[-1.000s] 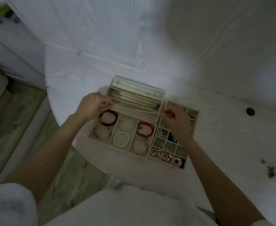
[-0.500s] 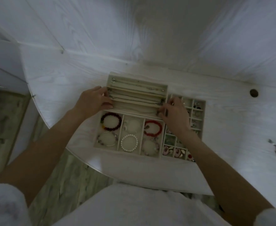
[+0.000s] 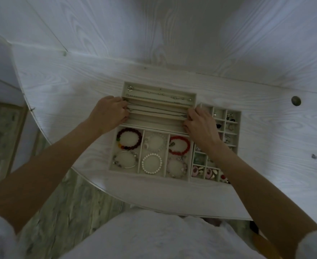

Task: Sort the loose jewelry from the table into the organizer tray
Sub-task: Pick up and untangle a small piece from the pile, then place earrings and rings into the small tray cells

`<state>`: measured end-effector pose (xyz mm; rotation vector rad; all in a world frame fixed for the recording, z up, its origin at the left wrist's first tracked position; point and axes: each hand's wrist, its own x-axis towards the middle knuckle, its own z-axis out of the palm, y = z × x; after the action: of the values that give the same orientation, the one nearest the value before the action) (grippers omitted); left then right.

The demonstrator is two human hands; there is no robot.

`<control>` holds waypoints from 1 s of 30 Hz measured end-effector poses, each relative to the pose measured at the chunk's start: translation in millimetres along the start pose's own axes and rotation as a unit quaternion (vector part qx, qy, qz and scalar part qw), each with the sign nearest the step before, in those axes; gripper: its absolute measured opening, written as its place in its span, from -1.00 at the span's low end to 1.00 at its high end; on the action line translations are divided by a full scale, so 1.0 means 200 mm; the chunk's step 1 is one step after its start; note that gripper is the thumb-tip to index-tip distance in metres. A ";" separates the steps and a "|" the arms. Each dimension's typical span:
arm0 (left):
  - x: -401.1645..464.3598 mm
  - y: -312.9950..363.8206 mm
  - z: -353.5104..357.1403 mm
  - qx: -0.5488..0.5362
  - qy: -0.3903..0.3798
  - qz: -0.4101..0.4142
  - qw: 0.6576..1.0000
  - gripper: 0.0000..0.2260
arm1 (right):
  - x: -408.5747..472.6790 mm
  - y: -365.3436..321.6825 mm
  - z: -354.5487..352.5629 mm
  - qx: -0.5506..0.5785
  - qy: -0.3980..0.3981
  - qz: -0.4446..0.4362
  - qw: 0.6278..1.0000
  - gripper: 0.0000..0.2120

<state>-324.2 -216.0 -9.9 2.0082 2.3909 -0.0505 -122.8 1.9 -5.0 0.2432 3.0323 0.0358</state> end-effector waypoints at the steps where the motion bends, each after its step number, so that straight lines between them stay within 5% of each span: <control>1: 0.00 0.00 0.00 0.005 0.001 0.000 1.000 -0.87 | 0.00 0.00 0.00 -0.003 0.005 -0.004 1.000 -0.88; 13: -0.03 0.02 0.00 -0.032 0.039 -0.059 0.997 -0.90 | -0.02 0.01 0.01 0.018 0.042 0.002 0.999 -0.88; 20: 0.05 0.31 -0.16 -0.085 0.207 -0.082 0.971 -0.87 | -0.23 0.09 -0.13 0.144 0.159 0.063 0.975 -0.93; 26: 0.34 0.96 -0.22 -0.277 0.202 -0.188 0.921 -0.74 | -0.75 0.30 -0.17 0.198 0.020 0.093 0.976 -0.92; 30: 0.65 1.39 -0.22 -0.410 0.102 -0.079 0.903 -0.74 | -1.16 0.56 -0.10 0.215 -0.030 0.213 0.953 -0.86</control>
<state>-72.1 -38.0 26.8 1.4532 2.1035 1.0207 121.3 74.1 40.2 0.9080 2.8270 -0.5896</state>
